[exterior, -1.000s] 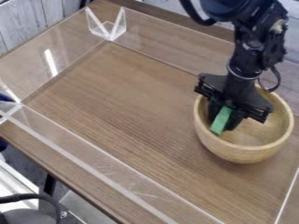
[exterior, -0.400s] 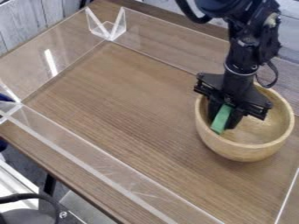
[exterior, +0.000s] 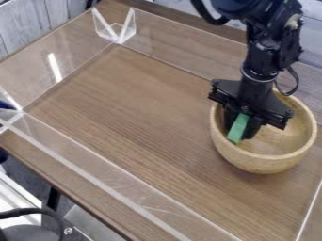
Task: Put the green block in the brown bowl
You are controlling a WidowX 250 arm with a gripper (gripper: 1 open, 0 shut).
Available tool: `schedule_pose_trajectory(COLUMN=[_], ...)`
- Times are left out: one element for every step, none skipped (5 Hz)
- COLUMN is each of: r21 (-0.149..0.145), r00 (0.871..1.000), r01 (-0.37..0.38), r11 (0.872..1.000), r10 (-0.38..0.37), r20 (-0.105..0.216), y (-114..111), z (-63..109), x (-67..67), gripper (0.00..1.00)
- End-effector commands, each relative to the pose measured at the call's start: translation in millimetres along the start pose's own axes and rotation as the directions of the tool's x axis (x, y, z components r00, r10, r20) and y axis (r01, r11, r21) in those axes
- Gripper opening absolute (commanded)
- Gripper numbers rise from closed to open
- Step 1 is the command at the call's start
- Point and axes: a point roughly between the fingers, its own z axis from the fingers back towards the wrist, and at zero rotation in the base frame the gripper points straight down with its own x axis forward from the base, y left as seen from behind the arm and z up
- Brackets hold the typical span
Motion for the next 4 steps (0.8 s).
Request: schedule_pose_trajectory(r21=[0.024,0.020,0.037,0.053], r00=[0.995,0.993,0.992,0.990], r01=[-0.042,-0.074,-0.072,-0.070], r11=[0.999,0.997,0.997,0.996], r10=[0.044,0.075,0.075,0.076], r20=[-0.091,-0.087,-0.103,-0.120], y=[8.5,9.7,10.6,11.7], z=[-25.7,-25.3,-23.7,-22.1], x=[-11.7,-11.5,-9.0,-6.5], gripper=[0.00,0.00,0.00,0.00])
